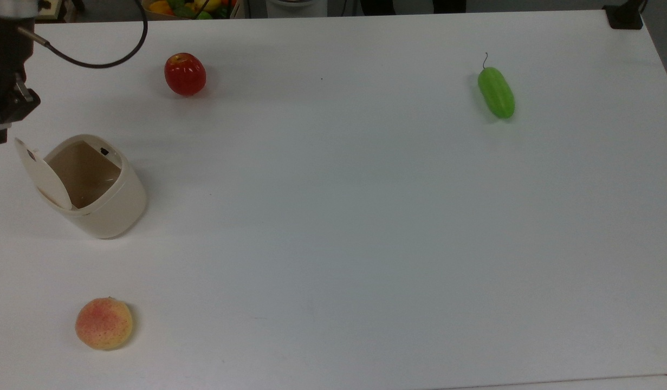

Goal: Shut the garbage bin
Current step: 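Move the gripper toward the open lid of the cream bin, then push the raised flip lid down onto the bin with the gripper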

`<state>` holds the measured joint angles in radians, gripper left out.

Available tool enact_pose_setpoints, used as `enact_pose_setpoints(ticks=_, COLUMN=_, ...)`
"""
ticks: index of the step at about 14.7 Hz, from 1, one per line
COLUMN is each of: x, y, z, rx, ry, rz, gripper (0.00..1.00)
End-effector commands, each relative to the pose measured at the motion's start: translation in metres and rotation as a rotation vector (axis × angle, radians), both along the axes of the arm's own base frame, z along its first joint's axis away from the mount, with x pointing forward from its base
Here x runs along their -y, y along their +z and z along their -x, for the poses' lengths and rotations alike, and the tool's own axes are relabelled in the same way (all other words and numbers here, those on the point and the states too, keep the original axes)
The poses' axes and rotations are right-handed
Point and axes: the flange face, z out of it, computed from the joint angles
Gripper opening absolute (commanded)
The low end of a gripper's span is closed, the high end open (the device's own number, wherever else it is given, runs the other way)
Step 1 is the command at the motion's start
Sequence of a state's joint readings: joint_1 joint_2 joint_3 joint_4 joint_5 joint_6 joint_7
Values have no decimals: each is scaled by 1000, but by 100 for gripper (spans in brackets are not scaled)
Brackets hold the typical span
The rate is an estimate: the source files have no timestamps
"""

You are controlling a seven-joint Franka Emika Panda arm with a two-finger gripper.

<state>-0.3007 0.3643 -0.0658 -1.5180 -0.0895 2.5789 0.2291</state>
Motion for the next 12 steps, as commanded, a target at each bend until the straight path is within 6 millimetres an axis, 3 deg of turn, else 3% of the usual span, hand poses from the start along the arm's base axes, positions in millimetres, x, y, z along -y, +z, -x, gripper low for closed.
enact_pose_setpoints(ticks=1, x=-4, y=-8, z=-7, rx=15, ry=-7, rz=-11, gripper=0)
enact_pose_setpoints(ticks=12, x=-17, y=-43, z=-1, rx=-157, ry=0, rz=-61, gripper=0)
